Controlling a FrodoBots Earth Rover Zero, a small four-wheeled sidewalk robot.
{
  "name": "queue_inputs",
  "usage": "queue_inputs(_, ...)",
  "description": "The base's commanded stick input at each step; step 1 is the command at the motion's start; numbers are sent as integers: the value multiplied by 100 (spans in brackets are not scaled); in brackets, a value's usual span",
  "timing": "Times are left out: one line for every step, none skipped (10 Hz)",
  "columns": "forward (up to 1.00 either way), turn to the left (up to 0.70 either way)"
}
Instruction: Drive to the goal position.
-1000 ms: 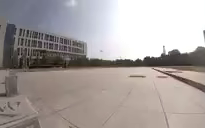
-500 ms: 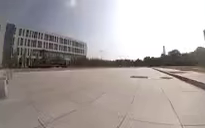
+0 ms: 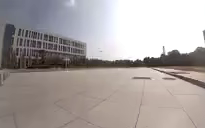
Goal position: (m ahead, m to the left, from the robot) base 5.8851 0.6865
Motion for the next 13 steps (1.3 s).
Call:
queue_inputs(70, 0)
queue_inputs(70, 0)
queue_inputs(70, 0)
queue_inputs(70, 0)
queue_inputs(70, 0)
queue_inputs(70, 0)
queue_inputs(70, 0)
queue_inputs(70, 0)
queue_inputs(70, 0)
queue_inputs(70, 0)
queue_inputs(70, 0)
queue_inputs(70, 0)
queue_inputs(70, 0)
